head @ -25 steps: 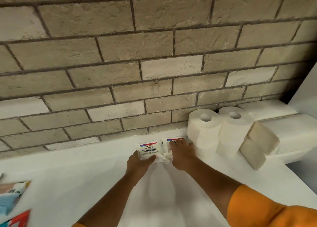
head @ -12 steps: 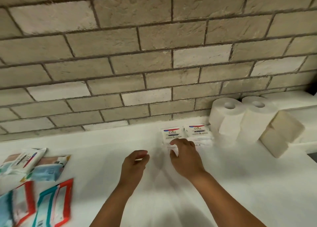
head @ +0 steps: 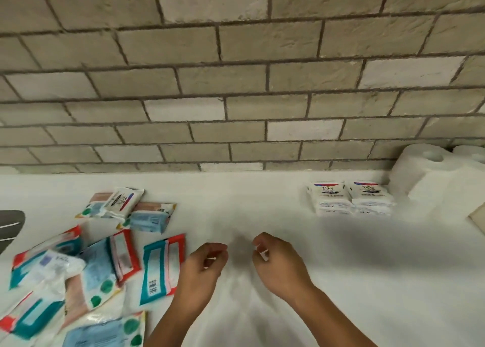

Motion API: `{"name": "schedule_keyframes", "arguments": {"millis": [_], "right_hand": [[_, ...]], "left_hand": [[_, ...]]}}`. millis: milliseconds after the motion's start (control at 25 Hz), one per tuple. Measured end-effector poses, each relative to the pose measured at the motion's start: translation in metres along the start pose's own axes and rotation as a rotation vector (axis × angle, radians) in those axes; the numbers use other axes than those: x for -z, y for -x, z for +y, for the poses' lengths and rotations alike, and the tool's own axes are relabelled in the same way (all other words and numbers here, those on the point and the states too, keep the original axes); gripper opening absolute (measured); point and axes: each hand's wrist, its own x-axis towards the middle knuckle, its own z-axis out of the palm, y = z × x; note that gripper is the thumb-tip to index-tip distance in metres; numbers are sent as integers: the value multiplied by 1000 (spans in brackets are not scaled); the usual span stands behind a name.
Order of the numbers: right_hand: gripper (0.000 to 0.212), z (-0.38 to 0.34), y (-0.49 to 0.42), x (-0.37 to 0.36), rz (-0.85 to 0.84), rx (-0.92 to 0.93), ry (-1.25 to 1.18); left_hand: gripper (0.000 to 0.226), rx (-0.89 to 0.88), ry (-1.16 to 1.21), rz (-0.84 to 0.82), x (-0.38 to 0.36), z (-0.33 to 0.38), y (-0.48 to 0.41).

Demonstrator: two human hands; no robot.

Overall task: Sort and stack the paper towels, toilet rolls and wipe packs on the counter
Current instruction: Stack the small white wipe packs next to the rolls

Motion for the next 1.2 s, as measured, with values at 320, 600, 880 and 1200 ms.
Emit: {"name": "schedule_keyframes", "arguments": {"millis": [320,600,880,1200], "right_hand": [[25,-87,6,-72,-114,116,83],[18,-137,3,-108,-153,158,124],[22,-156,3,-124,-177,166,120],[22,-157,-2,-121,-188,147,148]], "left_hand": [[9,84,159,165,123,-35,17],[7,72,-181,371,237,-55,-6],[118,393,-967,145,314,-123,-76],[103,381,-1034,71,324,-141,-98]]}}
